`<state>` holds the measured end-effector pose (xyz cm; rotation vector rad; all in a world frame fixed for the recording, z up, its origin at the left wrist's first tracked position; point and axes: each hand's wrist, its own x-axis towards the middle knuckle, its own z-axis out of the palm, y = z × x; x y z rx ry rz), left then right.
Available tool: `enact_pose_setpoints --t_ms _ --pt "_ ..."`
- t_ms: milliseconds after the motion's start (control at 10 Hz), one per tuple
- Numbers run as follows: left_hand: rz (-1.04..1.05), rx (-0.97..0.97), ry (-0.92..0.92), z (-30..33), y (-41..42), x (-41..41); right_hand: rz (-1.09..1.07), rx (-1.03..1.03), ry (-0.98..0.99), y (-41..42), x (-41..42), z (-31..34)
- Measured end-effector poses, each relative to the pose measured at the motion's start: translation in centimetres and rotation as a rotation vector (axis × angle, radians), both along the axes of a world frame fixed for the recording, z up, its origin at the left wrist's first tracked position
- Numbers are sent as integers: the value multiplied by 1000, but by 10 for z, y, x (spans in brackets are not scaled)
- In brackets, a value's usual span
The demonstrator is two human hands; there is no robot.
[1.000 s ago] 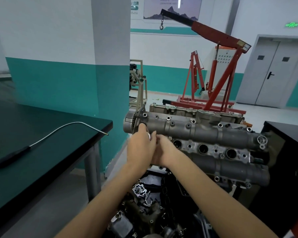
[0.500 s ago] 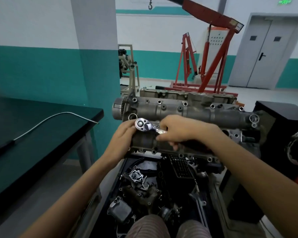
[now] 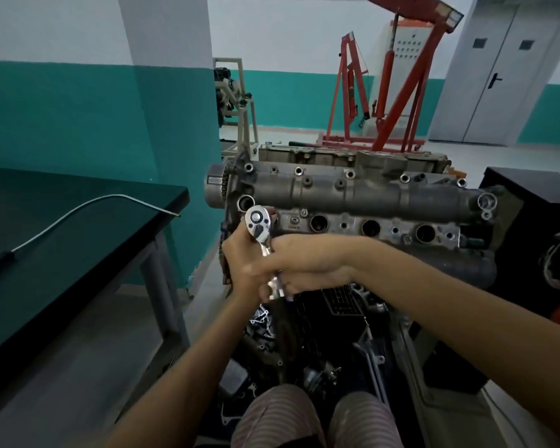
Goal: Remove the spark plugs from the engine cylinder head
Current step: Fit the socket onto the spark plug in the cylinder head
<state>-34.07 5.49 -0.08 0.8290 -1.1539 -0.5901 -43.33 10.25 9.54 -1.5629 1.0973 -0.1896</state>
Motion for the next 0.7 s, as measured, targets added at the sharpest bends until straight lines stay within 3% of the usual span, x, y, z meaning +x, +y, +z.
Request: enact_pose_setpoints --t_ms 100,200,300,400,500,600,700 --pt "48 -24 -303 4 -3 17 41 -480 460 -10 -3 1" --pt "107 -157 -653 13 -13 35 3 -1236 1122 -19 -6 28" --pt "194 -172 -620 8 -14 34 -50 -1418 1129 -20 -2 31" --pt "240 -70 -311 -2 -6 19 -72 -1263 840 -17 5 11" --pt "127 -31 -72 -1 3 4 -119 -182 45 -7 12 3" --pt "153 20 -214 6 4 12 -110 -171 41 -16 7 -3" --pt "110 -81 -594 16 -8 28 4 -1125 957 -27 3 16"
